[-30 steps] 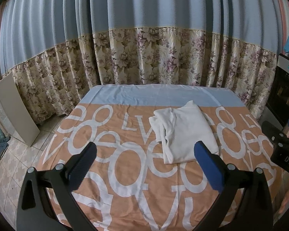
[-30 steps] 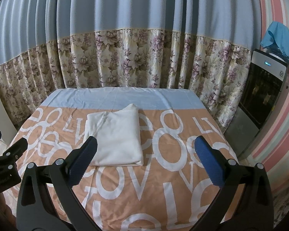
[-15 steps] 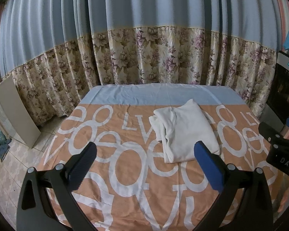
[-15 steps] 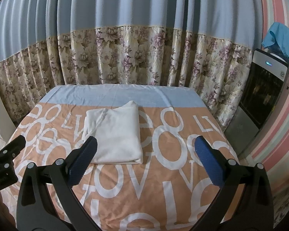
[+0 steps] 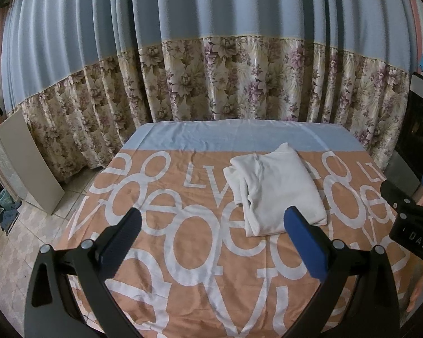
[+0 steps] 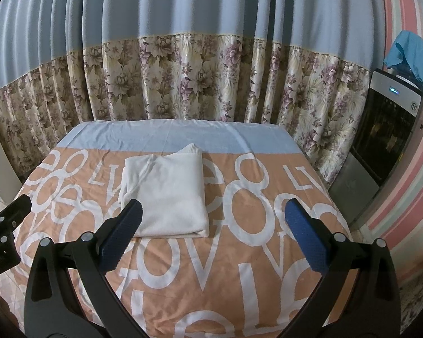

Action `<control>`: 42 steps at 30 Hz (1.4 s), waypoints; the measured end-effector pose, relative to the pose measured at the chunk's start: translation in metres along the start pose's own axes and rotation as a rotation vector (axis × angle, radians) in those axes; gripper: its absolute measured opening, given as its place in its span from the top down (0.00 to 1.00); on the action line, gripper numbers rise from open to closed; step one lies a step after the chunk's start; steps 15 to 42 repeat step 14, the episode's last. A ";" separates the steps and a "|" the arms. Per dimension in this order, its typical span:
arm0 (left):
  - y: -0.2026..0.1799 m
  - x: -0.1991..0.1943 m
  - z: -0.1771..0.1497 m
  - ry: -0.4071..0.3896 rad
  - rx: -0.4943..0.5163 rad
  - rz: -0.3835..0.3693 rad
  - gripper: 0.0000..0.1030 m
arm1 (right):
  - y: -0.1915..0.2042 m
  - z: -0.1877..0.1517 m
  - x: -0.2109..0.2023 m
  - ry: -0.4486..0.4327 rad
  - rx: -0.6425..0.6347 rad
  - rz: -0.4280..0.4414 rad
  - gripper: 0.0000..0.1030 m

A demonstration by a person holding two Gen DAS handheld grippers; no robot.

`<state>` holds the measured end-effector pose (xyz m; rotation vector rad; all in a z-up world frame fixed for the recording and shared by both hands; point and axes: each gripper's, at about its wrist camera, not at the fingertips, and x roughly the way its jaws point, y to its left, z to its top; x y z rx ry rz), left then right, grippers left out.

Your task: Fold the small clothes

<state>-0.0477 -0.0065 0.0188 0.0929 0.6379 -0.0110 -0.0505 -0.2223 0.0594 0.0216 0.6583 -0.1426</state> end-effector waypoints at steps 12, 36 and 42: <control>-0.002 -0.004 0.003 -0.012 0.020 -0.001 0.02 | 0.001 -0.001 0.002 0.003 0.000 0.000 0.03; -0.001 -0.003 0.004 -0.009 0.020 -0.006 0.02 | 0.002 -0.001 0.001 0.002 0.000 0.000 0.03; -0.001 -0.003 0.004 -0.009 0.020 -0.006 0.02 | 0.002 -0.001 0.001 0.002 0.000 0.000 0.03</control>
